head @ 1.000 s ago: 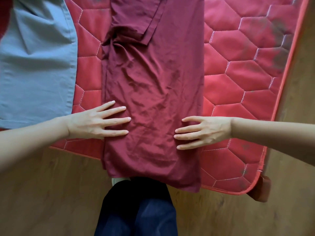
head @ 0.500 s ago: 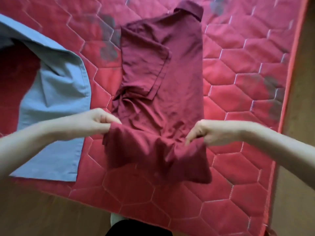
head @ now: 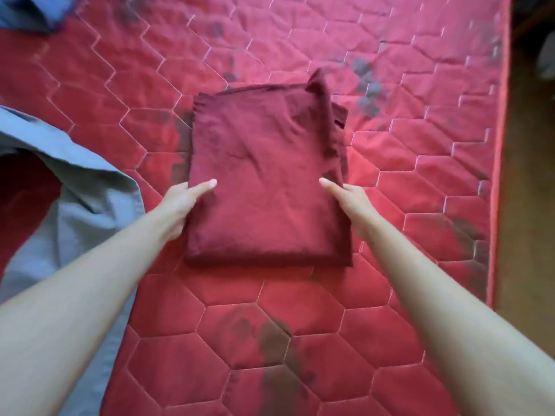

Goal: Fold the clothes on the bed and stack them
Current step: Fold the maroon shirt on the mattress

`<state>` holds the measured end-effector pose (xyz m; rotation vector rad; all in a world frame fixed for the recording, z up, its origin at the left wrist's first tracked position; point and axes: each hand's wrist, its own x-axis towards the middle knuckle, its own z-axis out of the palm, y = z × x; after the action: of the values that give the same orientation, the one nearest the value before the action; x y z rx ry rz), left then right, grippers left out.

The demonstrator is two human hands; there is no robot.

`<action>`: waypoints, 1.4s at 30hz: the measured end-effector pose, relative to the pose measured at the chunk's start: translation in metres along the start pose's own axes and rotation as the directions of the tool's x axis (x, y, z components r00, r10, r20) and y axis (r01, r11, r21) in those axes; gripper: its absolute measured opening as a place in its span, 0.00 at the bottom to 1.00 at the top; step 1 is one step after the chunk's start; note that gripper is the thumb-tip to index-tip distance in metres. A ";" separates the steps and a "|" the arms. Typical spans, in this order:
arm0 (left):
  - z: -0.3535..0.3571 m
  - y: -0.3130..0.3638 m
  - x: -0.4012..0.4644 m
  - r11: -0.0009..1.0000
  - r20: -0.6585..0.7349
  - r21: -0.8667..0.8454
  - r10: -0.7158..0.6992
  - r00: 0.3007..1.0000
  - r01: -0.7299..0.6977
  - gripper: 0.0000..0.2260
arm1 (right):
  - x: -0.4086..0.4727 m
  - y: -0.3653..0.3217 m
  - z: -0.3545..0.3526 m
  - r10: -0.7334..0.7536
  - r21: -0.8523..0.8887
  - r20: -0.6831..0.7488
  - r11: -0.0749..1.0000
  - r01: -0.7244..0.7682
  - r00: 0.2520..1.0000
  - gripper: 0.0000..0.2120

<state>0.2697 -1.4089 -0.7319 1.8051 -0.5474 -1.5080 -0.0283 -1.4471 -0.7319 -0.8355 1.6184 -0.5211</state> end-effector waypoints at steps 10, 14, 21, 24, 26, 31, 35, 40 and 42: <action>-0.036 -0.097 -0.094 0.978 0.119 0.132 0.148 0.982 -0.164 0.12 | -0.109 0.105 -0.009 -0.118 -0.115 -0.067 0.987 0.109 0.991 0.06; -0.049 -0.142 -0.149 0.982 0.126 0.170 0.060 0.990 -0.081 0.13 | -0.167 0.157 -0.014 -0.076 -0.168 -0.072 0.984 0.063 0.995 0.10; -0.072 -0.212 -0.232 0.965 0.134 0.255 -0.107 0.985 0.070 0.13 | -0.269 0.235 -0.014 0.029 -0.207 -0.089 0.977 -0.047 0.996 0.12; -0.075 -0.218 -0.251 0.964 0.134 0.251 -0.124 0.983 0.087 0.11 | -0.294 0.244 -0.008 0.047 -0.230 -0.117 0.970 -0.073 0.992 0.07; -0.074 -0.211 -0.247 0.967 0.113 0.239 -0.118 0.987 0.088 0.10 | -0.291 0.235 -0.002 -0.002 -0.264 -0.178 0.963 -0.046 0.984 0.08; -0.048 -0.161 -0.193 0.991 0.039 0.131 -0.021 0.999 0.015 0.11 | -0.230 0.176 0.011 -0.120 -0.293 -0.349 0.956 0.013 0.930 0.19; -0.021 -0.111 -0.131 0.993 -0.051 0.116 0.036 0.998 -0.030 0.13 | -0.168 0.125 0.016 -0.168 -0.307 -0.418 0.951 0.035 0.893 0.23; 0.000 -0.070 -0.083 0.962 -0.048 0.213 0.183 0.982 -0.169 0.14 | -0.117 0.081 0.018 -0.235 -0.328 -0.452 0.941 0.085 0.861 0.19; 0.003 -0.063 -0.075 0.956 -0.025 0.209 0.214 0.976 -0.204 0.11 | -0.107 0.071 0.016 -0.297 -0.362 -0.468 0.924 0.126 0.832 0.15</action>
<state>0.2426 -1.3154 -0.7290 1.8656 -0.8696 -1.3003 -0.0235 -1.3183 -0.7175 -1.2030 2.1574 -0.6979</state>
